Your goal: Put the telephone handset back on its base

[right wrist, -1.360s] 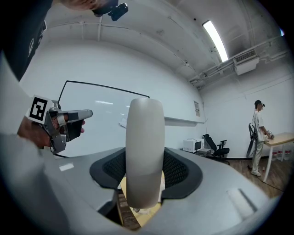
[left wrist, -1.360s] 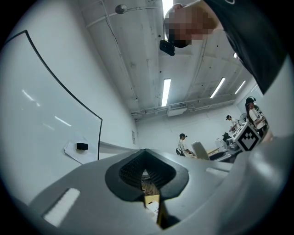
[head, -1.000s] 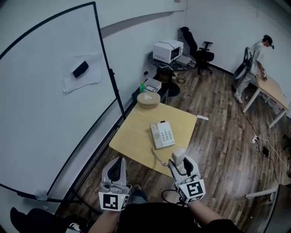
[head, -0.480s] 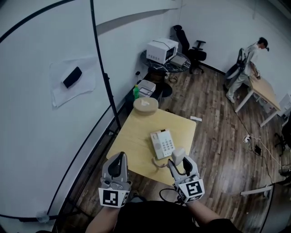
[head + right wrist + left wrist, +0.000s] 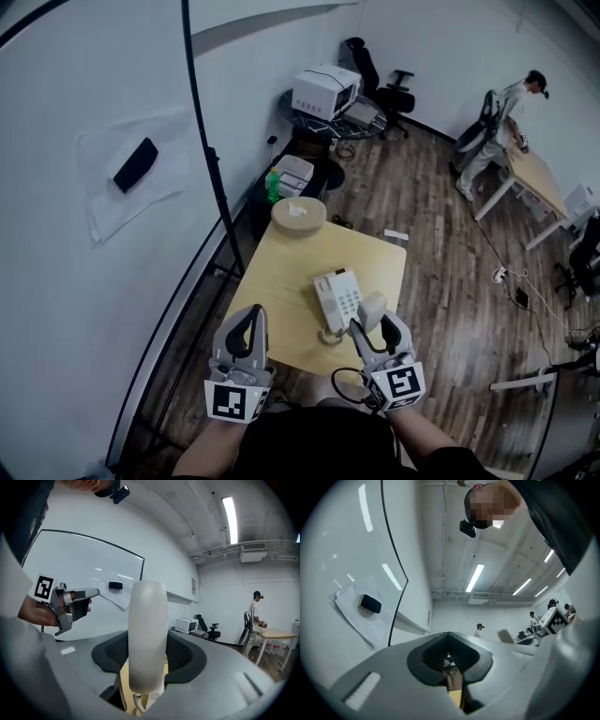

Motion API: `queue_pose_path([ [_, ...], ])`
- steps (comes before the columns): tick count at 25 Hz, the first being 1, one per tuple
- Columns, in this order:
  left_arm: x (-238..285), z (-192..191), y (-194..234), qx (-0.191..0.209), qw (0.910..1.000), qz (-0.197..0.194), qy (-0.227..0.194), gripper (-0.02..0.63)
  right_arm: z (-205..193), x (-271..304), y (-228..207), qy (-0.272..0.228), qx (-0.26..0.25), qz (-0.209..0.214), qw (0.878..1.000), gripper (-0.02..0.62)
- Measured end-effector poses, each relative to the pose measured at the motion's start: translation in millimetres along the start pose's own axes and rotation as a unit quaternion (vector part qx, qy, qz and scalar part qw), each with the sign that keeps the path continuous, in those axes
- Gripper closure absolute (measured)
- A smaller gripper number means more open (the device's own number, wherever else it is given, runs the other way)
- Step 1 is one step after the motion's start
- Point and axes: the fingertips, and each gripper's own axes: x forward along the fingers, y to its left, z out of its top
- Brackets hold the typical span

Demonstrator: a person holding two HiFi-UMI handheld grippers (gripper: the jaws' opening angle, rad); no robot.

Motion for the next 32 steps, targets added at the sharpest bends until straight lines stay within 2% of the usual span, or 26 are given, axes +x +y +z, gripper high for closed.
queue_pose_path([
  [7, 20.7, -16.4, 1.4, 0.004, 0.9999, 0.005, 0.012, 0.606, -18.5, 21.4, -14.5, 0.027, -0.012, 0.010, 1.000, 0.371],
  [17, 33.2, -35.6, -3.9, 0.001, 0.9993, 0.024, 0.030, 0.606, -36.8, 55.4, -34.8, 0.056, 0.005, 0.028, 0.998, 0.371],
  [21, 31.2, -47.6, -6.1, -0.002, 0.9988, 0.026, 0.040, 0.606, -64.3, 83.0, -42.2, 0.080, 0.004, 0.038, 0.996, 0.371],
  [26, 26.2, -71.0, -9.7, 0.000, 0.9966, 0.018, 0.081, 0.606, -110.6, 117.6, -49.3, 0.131, 0.021, 0.041, 0.990, 0.371],
  [32, 29.3, -88.6, -3.0, -0.008, 0.9963, 0.026, 0.082, 0.606, -161.8, 152.2, -52.5, 0.180, 0.029, 0.035, 0.983, 0.371],
])
